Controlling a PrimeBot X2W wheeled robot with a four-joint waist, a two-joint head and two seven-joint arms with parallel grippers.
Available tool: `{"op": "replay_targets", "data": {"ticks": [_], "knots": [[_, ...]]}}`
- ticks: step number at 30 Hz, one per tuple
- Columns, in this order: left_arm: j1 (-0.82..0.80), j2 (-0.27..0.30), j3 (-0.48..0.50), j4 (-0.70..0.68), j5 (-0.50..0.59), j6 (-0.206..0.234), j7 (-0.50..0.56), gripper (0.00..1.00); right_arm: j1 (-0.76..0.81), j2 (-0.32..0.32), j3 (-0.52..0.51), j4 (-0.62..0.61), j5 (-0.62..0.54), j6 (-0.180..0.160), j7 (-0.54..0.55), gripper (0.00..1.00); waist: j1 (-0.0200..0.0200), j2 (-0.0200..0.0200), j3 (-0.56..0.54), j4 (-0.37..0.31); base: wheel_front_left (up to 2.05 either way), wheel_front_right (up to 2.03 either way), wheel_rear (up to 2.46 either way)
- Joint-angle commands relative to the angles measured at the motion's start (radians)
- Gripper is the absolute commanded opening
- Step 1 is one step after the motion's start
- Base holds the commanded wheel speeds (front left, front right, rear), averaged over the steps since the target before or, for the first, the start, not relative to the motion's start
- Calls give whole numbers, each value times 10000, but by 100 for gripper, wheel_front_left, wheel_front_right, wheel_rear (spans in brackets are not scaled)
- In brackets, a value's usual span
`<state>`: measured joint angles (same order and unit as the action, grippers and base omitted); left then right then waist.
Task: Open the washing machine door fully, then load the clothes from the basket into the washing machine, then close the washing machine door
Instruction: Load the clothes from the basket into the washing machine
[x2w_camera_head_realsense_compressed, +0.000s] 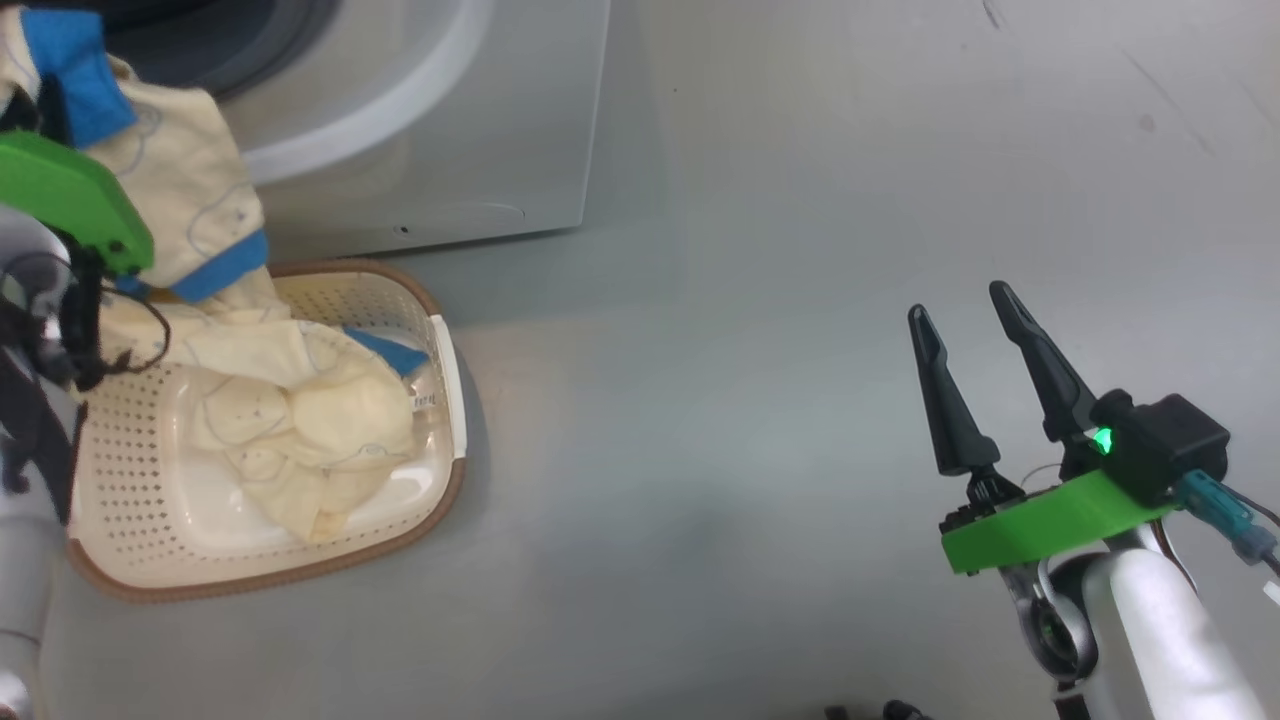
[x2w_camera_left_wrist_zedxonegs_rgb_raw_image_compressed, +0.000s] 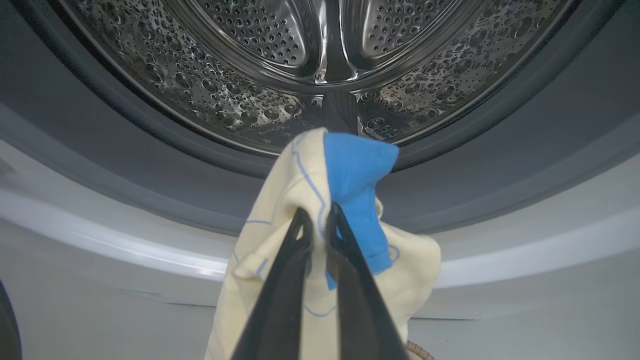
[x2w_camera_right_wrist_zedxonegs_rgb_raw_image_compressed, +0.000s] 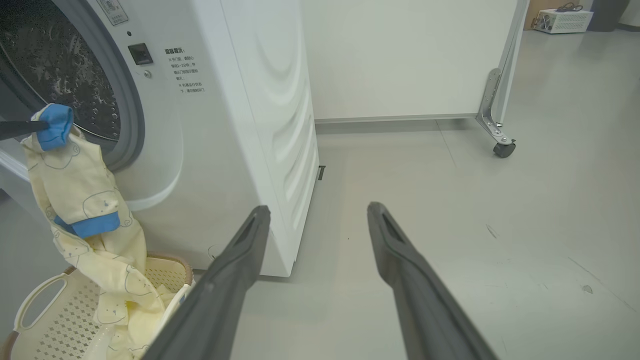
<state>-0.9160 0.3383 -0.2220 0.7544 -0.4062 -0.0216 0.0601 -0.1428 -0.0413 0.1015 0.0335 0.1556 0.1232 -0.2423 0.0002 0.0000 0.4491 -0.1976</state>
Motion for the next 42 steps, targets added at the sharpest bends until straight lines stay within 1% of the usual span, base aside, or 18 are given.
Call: {"op": "replay_targets", "data": {"ticks": [1,8,12,15,19,21,27,31,33,36,42], "knots": [[-732,712,386,-201,-33,-59,97,0,-269,-89,251,-253,87,75,-138,100,-2,0,542,-306,0,0,0],[-2389,1326,217,13,163,-280,878,0,-755,-89,554,-137,326,75,-187,100,-2,0,1448,-623,0,0,0],[-3393,1733,180,22,230,-339,1460,0,-1092,-89,795,-339,563,75,-192,100,-2,0,2037,-922,0,0,0],[-3921,1998,195,3,281,-346,1616,0,-1231,-89,892,-409,689,75,-193,100,-2,0,2323,-1098,0,0,0],[-4539,2360,223,-180,497,-226,1210,0,-1361,-89,1020,-448,837,75,-193,100,-2,0,2622,-1339,0,0,0],[-4692,2430,221,-213,560,-188,1085,0,-1387,-89,1037,-457,869,75,-193,100,-2,0,2700,-1385,0,0,0],[-5553,2610,298,-421,886,215,-176,0,-1569,-89,1152,-486,1033,75,-194,100,-2,0,3086,-1624,0,0,0],[-5997,2754,275,-289,1110,354,-1004,0,-1704,-89,1225,-509,1153,75,-194,100,-2,0,3258,-1766,0,0,0],[-6127,2788,183,-159,1214,328,-1261,0,-1743,-89,1235,-503,1205,75,-194,100,-2,0,3298,-1799,0,0,0],[-6188,2650,239,270,995,249,-1174,0,-1761,-89,1227,-474,1249,75,-194,100,-2,0,3330,-1810,0,0,0],[-6236,2521,251,1075,675,157,-404,0,-1804,-89,1224,-419,1266,75,-194,100,-2,0,3334,-1795,0,0,0]]}}
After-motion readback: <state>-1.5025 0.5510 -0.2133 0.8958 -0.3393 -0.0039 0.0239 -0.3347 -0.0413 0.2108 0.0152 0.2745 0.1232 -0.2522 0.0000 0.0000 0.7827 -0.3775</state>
